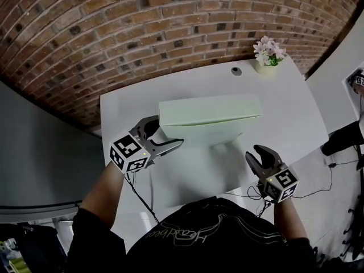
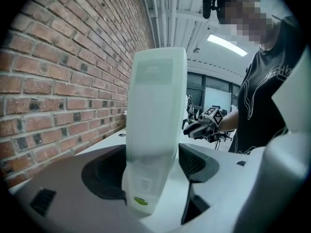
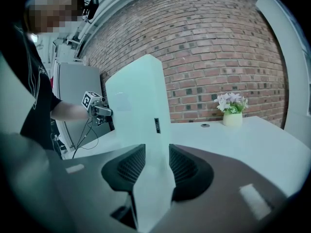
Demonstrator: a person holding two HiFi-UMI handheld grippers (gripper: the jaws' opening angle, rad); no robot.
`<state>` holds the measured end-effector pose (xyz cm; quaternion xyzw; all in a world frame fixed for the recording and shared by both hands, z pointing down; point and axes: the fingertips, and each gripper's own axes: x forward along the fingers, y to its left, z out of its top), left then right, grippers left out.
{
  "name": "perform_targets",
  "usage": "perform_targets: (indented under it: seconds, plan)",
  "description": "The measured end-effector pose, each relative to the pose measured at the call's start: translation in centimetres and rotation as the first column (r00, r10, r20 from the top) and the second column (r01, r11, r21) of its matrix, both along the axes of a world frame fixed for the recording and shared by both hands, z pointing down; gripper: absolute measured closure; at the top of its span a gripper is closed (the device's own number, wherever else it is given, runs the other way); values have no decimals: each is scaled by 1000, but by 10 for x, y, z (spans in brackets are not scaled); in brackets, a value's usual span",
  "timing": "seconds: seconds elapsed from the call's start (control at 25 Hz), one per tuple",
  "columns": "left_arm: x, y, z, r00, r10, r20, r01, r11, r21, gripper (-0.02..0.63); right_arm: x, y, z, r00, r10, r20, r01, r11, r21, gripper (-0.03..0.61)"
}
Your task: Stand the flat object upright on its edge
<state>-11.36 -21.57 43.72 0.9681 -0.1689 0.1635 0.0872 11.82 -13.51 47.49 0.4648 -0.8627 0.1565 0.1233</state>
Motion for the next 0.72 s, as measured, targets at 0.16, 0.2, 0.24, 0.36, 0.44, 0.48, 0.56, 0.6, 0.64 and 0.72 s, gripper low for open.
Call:
perform_targets:
  seconds: [0.16,0.2,0.24,0.36,0.44,0.48,0.56,0.6,0.64,0.72]
  plan:
    - [0,1,0,1000,12,5,-12,1000,15,279,-5,4,2,1000,4,5,-4,1000,-2,434]
    - [-1,1,0,1000,15,6,-15,1000,18,281,-6,5,2,1000,6,8,-6,1000,-3,434]
    - [-1,2,0,1000,17,7,-17,1000,21,284,-8,5,3,1000,7,12,-7,1000,-3,434]
    - [-1,3,0,1000,17,11,-17,999,27,290,-12,6,4,1000,9,16,-9,1000,-4,434]
    - [-1,3,0,1000,14,14,-14,999,30,295,-15,7,4,1000,9,16,-9,1000,-3,434]
    - [-1,4,0,1000,11,17,-12,999,31,296,-17,7,3,1000,8,15,-7,1000,-5,434]
    - [-2,4,0,1000,6,21,-6,999,37,302,-22,8,1,1000,3,14,-2,1000,-11,434]
    - [-2,5,0,1000,2,24,-3,999,41,307,-24,8,1,1000,-2,15,2,1000,-12,434]
    - [-2,6,0,1000,-1,26,0,999,45,308,-26,7,1,1000,-7,15,7,1000,-11,434]
    - [-2,7,0,999,-10,32,8,999,49,311,-26,6,4,1000,-18,19,18,1000,-4,434]
